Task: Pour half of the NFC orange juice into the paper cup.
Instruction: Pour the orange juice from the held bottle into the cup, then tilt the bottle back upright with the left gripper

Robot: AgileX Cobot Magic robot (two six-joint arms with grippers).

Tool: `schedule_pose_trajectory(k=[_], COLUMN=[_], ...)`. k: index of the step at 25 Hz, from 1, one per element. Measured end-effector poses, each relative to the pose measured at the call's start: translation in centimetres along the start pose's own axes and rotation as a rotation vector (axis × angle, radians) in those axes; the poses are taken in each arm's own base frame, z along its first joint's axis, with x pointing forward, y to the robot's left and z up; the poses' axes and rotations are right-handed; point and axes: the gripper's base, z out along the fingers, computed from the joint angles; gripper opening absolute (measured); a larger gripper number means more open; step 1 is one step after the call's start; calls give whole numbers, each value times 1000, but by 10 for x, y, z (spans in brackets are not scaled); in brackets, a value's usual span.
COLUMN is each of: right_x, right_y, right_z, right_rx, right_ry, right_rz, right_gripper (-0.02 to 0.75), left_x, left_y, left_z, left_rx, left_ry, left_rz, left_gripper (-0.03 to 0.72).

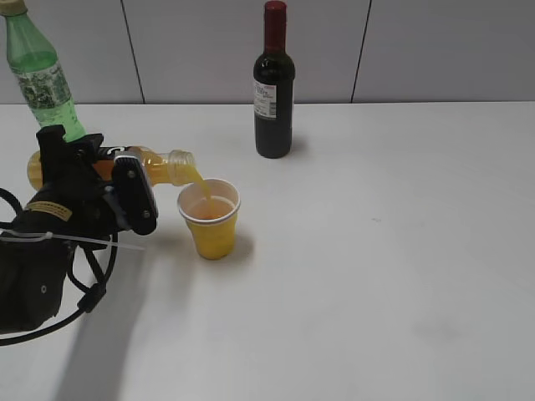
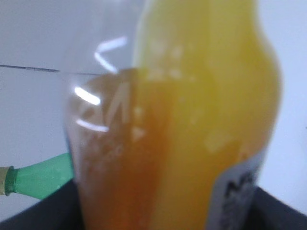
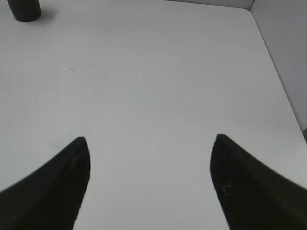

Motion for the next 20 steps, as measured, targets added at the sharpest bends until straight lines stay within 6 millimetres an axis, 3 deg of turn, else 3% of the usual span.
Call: schedule_pose_trajectory(k=[20], right_x=[0], right_y=[0], right_z=[0], right_rx=[0], right_ry=[0], right_rz=[0], right_gripper=[592], left_x=[-2], left_y=[0], left_z=[0], left_rx=[-2], left_ry=[-15], left_rz=[24], left_gripper=[465])
